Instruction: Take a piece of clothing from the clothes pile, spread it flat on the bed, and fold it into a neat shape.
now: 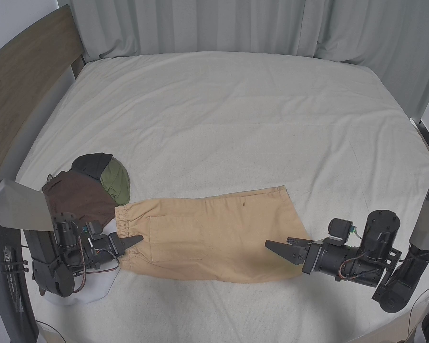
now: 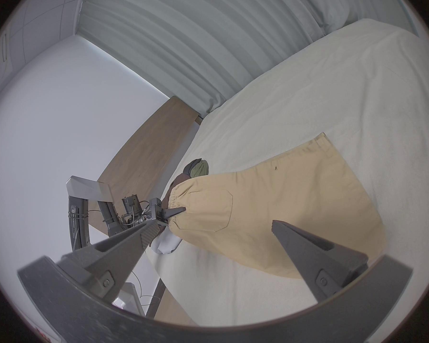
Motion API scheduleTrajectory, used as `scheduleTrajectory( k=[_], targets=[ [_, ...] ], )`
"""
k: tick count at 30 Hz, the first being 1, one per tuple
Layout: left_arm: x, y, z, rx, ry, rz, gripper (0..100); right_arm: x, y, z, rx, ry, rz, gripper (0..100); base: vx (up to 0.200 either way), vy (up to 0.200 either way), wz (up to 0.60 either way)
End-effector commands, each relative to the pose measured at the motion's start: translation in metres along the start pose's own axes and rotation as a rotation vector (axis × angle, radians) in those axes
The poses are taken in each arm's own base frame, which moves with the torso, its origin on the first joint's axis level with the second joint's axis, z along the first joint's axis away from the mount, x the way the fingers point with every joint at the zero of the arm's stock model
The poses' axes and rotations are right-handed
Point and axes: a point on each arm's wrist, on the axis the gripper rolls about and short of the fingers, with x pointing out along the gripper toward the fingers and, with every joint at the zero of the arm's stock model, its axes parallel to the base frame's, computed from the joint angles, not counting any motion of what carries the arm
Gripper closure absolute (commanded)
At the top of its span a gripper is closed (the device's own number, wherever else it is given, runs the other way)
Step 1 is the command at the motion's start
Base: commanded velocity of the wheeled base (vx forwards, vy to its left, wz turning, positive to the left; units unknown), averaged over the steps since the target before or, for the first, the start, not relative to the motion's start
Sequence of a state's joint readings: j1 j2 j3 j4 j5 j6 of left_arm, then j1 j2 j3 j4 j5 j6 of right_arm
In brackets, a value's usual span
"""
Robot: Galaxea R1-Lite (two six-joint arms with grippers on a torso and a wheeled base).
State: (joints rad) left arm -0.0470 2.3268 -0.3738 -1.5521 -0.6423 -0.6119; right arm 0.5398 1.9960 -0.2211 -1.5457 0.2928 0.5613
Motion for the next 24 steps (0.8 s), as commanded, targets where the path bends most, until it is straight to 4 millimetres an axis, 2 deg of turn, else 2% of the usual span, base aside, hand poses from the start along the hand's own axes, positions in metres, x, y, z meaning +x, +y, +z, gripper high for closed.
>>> scheduleTrajectory(
  k=[1, 12, 17, 24],
  targets=[
    [-0.007, 0.004, 0.004, 0.003, -0.018, 0.012, 100, 0.0, 0.0, -0.001, 0.001, 0.002, -0.001, 0, 0.0, 0.0, 0.0],
    [-0.024, 0.012, 0.009, 0.012, -0.019, 0.001, 100, 0.001, -0.002, -0.003, 0.004, 0.012, -0.005, 0, 0.0, 0.0, 0.0],
    [-0.028, 0.01, 0.008, 0.009, -0.011, -0.007, 100, 0.001, -0.001, -0.003, 0.002, 0.012, -0.002, 0, 0.0, 0.0, 0.0],
    [-0.025, 0.0, 0.012, 0.038, -0.018, -0.034, 100, 0.002, 0.0, -0.004, 0.002, 0.015, -0.002, 0, 0.0, 0.0, 0.0]
  ],
)
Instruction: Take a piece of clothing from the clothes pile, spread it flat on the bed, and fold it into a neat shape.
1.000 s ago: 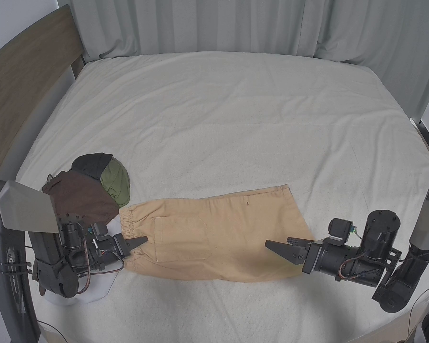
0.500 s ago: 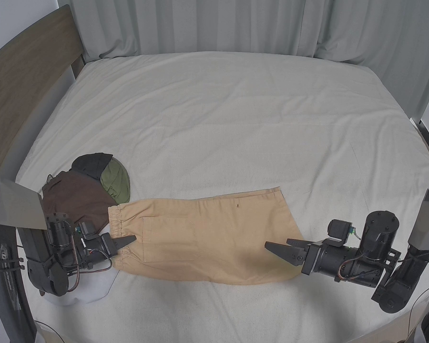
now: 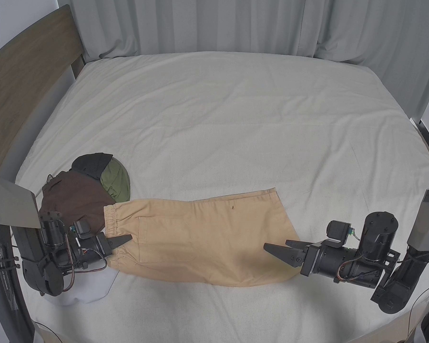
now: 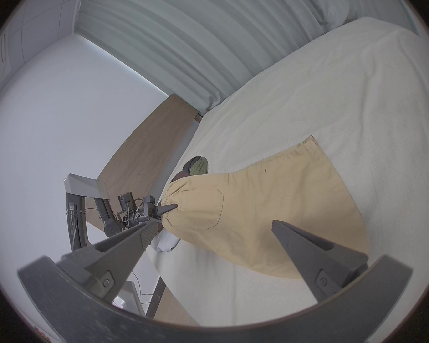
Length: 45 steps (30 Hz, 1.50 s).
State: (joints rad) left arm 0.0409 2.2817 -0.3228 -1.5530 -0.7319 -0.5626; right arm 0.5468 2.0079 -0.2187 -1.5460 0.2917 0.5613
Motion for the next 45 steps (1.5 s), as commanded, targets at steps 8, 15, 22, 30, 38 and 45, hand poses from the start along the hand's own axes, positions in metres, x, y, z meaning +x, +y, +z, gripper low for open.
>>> scheduleTrajectory(
  k=[8, 15, 22, 30, 38, 45],
  targets=[
    [0.003, -0.022, 0.006, 0.049, -0.012, -0.05, 100, 0.0, 0.0, 0.0, 0.0, 0.0, 0.002, 0, 0.0, 0.0, 0.0],
    [0.006, -0.03, 0.005, 0.065, -0.005, -0.071, 100, 0.0, 0.0, 0.001, -0.001, -0.003, 0.003, 0, 0.0, 0.0, 0.0],
    [0.015, -0.038, 0.001, 0.079, 0.0, -0.081, 100, 0.0, 0.0, 0.001, -0.001, -0.003, 0.003, 0, 0.0, 0.0, 0.0],
    [0.022, -0.046, 0.0, 0.093, -0.003, -0.09, 100, 0.0, 0.0, 0.0, 0.0, -0.002, 0.002, 0, 0.0, 0.0, 0.0],
    [0.029, -0.055, 0.001, 0.098, -0.012, -0.107, 100, 0.0, 0.0, 0.001, -0.001, -0.003, 0.003, 0, 0.0, 0.0, 0.0],
    [0.036, -0.064, 0.0, 0.102, -0.012, -0.134, 100, 0.0, 0.0, 0.001, 0.0, -0.004, 0.001, 0, 0.0, 0.0, 0.0]
  ],
)
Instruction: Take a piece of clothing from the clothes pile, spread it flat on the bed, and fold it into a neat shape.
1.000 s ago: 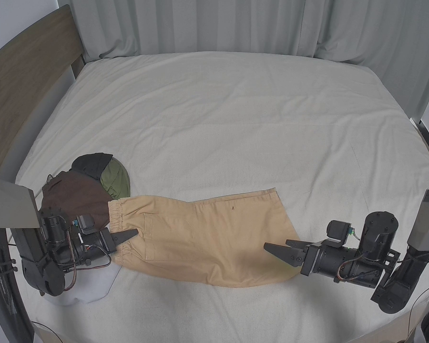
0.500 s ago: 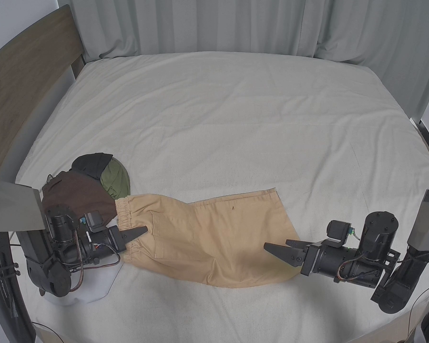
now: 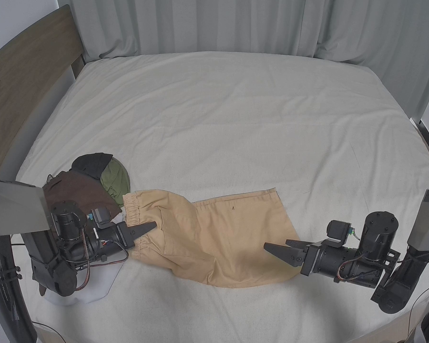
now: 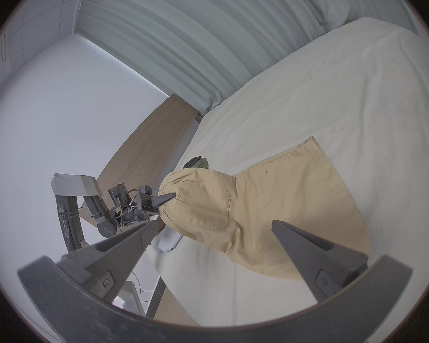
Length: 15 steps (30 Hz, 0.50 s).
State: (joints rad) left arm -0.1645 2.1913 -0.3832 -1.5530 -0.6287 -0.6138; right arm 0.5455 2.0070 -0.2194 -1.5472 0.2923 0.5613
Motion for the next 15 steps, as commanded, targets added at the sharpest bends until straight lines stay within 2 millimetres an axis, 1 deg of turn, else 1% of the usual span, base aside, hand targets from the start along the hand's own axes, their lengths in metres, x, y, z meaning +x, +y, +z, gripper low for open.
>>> scheduleTrajectory(
  k=[1, 15],
  targets=[
    [0.006, -0.006, 0.002, 0.004, -0.01, -0.015, 100, 0.0, 0.0, 0.0, 0.0, -0.001, 0.0, 0, 0.0, 0.0, 0.0],
    [0.017, -0.015, 0.001, 0.014, -0.013, -0.039, 100, -0.001, 0.0, 0.001, 0.0, -0.004, 0.001, 0, 0.0, 0.0, 0.0]
  ],
)
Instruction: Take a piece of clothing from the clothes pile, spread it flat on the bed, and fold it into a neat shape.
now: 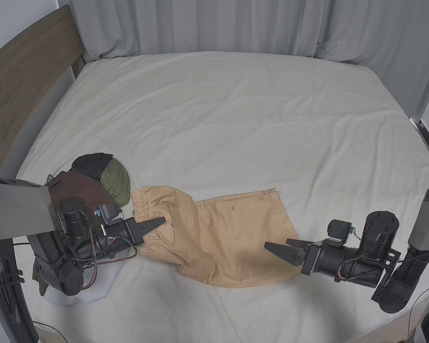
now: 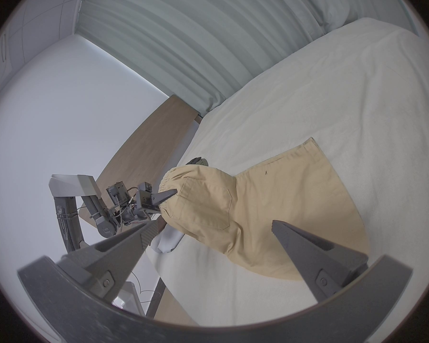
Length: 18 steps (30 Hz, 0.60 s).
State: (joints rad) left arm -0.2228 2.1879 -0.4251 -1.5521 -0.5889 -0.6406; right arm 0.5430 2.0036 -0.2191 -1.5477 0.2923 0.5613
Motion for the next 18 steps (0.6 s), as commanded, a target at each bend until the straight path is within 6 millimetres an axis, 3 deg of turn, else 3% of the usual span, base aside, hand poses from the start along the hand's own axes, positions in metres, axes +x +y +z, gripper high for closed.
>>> scheduleTrajectory(
  k=[1, 18],
  targets=[
    [0.002, -0.002, 0.0, 0.004, 0.002, -0.008, 100, 0.0, 0.0, 0.0, 0.0, 0.0, 0.001, 0, 0.0, 0.0, 0.0],
    [0.015, -0.013, -0.002, 0.019, -0.009, -0.032, 100, 0.0, 0.0, 0.001, -0.001, -0.003, 0.001, 0, 0.0, 0.0, 0.0]
  ],
)
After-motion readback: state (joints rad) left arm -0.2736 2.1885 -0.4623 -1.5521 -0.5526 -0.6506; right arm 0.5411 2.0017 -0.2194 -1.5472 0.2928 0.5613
